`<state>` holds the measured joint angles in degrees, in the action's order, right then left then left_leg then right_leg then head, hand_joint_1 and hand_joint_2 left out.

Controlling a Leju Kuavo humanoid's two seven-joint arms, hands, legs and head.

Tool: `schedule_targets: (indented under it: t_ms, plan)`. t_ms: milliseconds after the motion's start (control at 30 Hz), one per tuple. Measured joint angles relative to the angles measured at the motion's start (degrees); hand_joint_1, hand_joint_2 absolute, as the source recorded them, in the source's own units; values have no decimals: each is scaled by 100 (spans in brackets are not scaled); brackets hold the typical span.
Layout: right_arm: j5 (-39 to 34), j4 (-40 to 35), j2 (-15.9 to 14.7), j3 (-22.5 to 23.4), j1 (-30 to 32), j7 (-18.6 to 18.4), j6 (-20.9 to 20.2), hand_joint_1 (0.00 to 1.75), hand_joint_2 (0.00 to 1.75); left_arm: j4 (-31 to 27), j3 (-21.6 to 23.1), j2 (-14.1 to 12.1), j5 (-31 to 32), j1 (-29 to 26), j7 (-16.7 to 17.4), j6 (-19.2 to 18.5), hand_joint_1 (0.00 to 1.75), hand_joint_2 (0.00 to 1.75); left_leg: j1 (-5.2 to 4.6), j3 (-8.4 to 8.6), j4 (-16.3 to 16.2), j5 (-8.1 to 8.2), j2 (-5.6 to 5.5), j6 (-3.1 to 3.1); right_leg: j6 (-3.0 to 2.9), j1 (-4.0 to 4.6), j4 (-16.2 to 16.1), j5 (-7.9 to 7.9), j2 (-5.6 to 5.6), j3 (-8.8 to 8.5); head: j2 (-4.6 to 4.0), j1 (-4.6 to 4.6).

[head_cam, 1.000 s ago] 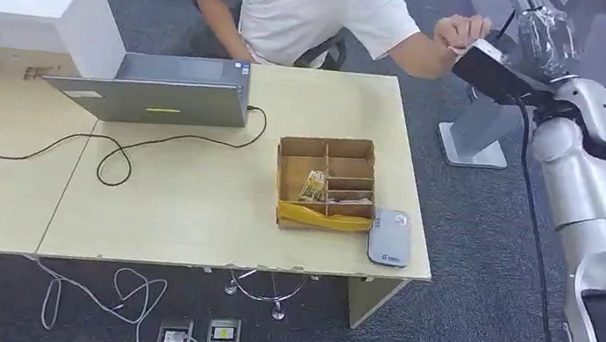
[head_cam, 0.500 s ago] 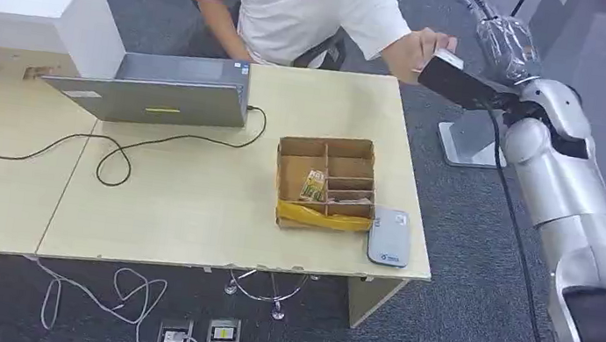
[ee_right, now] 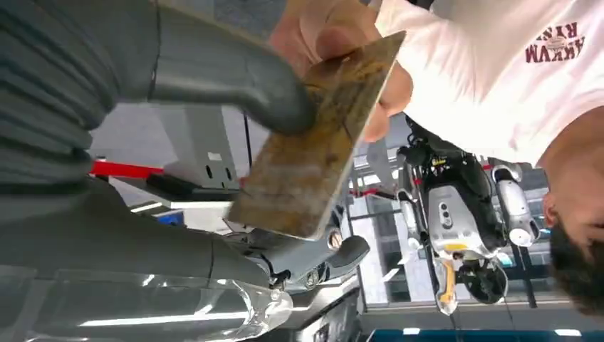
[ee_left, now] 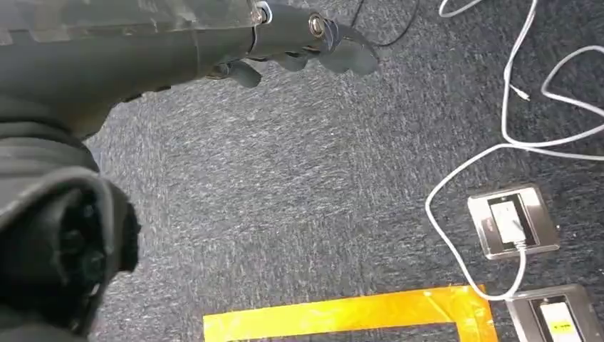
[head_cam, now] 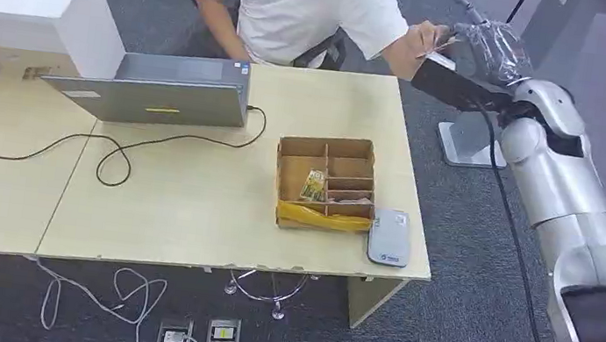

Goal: Pass the card to the sensor for recognition and then transmit it.

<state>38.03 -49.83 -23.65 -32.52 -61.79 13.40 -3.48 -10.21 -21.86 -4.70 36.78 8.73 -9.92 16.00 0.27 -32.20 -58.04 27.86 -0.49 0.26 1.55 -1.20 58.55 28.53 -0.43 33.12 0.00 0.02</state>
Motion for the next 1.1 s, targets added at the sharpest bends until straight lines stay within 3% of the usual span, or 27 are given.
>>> schedule_targets:
  t_ms: [700, 1100]
  plan:
    - [-241, 52, 44, -26, 44, 22, -96, 175, 175, 0, 0, 2, -70, -12, 0, 74, 0, 0, 0, 1, 0, 0, 0, 0, 0, 0, -1, 0, 0, 1, 0, 0]
    - [-708, -208, -243, 59, 1395, -531, -26, 175, 175, 7, -4, -24, -129, -138, 96, 142, 0, 0, 1, 2, 0, 2, 1, -1, 0, 1, -4, 0, 1, -1, 0, 2]
